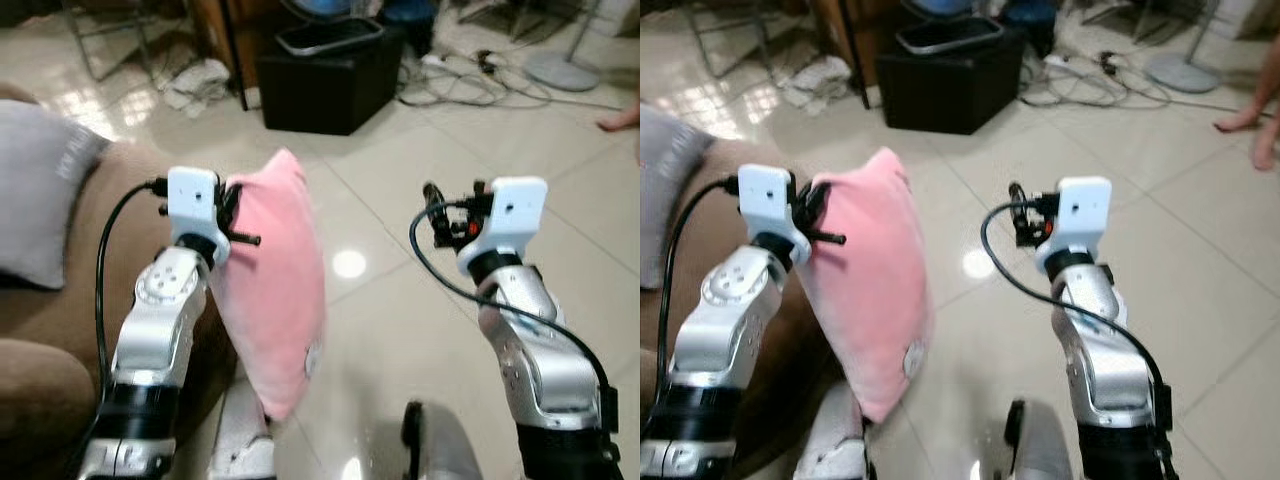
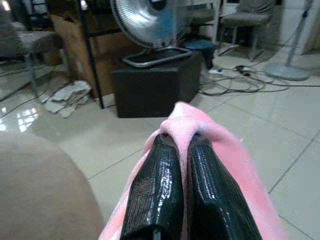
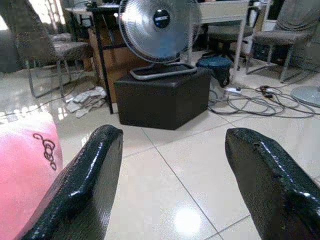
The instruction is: Move the pillow to the sofa from floor
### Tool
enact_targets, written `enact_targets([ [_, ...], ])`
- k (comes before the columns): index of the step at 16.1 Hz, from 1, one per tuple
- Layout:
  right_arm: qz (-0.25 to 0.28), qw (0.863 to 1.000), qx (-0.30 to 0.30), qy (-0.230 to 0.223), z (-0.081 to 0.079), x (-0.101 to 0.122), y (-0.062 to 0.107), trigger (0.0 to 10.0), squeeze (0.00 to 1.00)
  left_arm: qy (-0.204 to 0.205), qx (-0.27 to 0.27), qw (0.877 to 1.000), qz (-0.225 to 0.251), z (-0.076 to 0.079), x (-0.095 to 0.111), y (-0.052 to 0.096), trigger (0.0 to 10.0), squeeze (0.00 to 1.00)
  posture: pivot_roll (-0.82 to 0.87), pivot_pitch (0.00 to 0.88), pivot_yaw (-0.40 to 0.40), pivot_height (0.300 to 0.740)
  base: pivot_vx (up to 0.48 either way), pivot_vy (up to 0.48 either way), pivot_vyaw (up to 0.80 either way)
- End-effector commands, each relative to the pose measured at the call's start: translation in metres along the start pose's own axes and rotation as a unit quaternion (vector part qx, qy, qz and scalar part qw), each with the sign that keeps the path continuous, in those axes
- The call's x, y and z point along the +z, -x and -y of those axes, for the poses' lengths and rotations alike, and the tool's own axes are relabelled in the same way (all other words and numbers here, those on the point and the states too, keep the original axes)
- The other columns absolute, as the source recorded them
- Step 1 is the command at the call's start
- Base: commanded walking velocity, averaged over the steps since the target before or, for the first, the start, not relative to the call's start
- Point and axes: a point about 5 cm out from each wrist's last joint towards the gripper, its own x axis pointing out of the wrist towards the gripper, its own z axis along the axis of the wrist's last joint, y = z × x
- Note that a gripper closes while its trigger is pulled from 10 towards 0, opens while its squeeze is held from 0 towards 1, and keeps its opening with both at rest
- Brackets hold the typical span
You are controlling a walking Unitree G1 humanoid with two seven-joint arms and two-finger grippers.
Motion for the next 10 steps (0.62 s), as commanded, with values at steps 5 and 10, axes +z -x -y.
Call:
enact_targets([
  [5,-0.018,1.0,-0.011,0.008,0.0057,-0.0065,0.0045,10.0,0.0,-0.013,-0.002,0.999,0.029,0.0059,0.0084,0.0055,10.0,0.0,-0.01,0.0,0.041,0.706,0.0,0.0,0.0],
  [10,-0.024,0.999,-0.018,0.015,0.0106,-0.0091,0.0038,10.0,0.0,-0.015,-0.006,0.999,0.032,0.0093,0.0081,0.0025,10.0,0.0,-0.02,0.0,0.047,0.74,0.0,0.0,0.0],
])
